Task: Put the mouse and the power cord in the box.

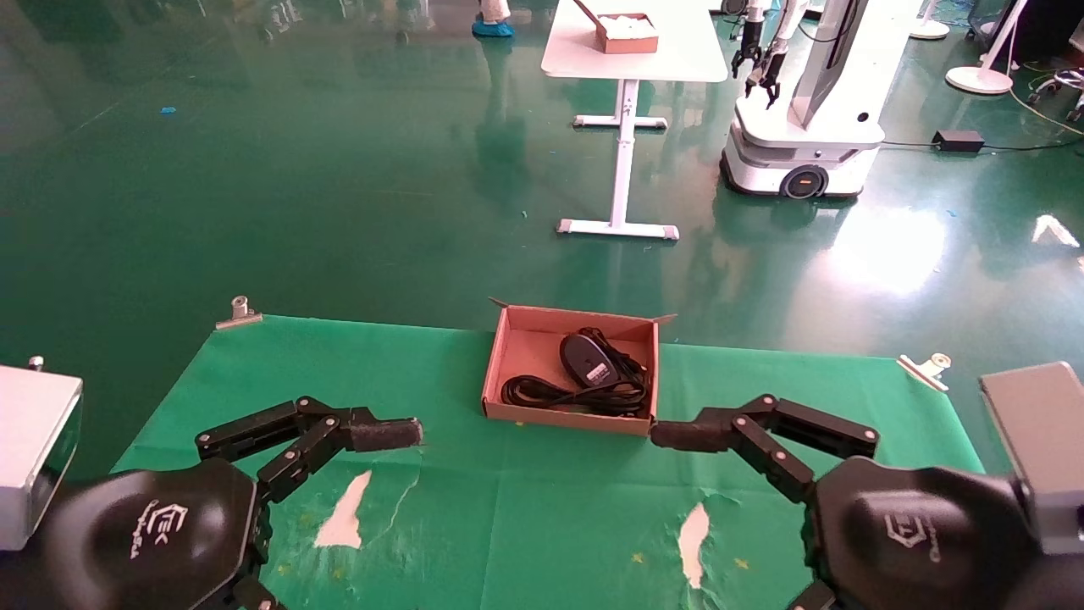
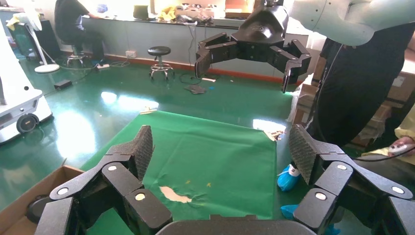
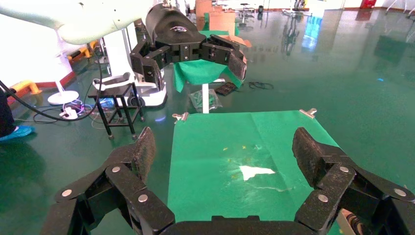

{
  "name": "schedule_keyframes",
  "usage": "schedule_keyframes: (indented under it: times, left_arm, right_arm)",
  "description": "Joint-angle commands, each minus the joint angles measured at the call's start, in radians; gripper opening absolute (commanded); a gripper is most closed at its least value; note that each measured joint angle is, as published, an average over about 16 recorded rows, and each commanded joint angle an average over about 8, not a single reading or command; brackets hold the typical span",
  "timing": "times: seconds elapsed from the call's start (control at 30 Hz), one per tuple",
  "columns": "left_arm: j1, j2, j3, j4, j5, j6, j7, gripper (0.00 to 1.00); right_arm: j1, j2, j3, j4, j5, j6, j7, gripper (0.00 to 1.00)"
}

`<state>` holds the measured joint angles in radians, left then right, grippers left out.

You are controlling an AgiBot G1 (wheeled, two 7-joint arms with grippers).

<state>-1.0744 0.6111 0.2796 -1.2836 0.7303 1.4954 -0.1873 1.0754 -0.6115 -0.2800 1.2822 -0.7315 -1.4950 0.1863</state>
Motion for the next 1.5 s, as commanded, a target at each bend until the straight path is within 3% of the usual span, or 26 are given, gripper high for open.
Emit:
schedule_keyframes:
  times: [0.03,1.5]
  left_arm:
    - [0.0,0.0,0.0,0.0,0.0,0.0,0.0,1.0]
    - [0.0,0.0,0.0,0.0,0.0,0.0,0.0,1.0]
  right_arm:
    - [0.0,0.0,0.0,0.0,0.0,0.0,0.0,1.0]
    - [0.001,0.0,0.0,0.0,0.0,0.0,0.0,1.0]
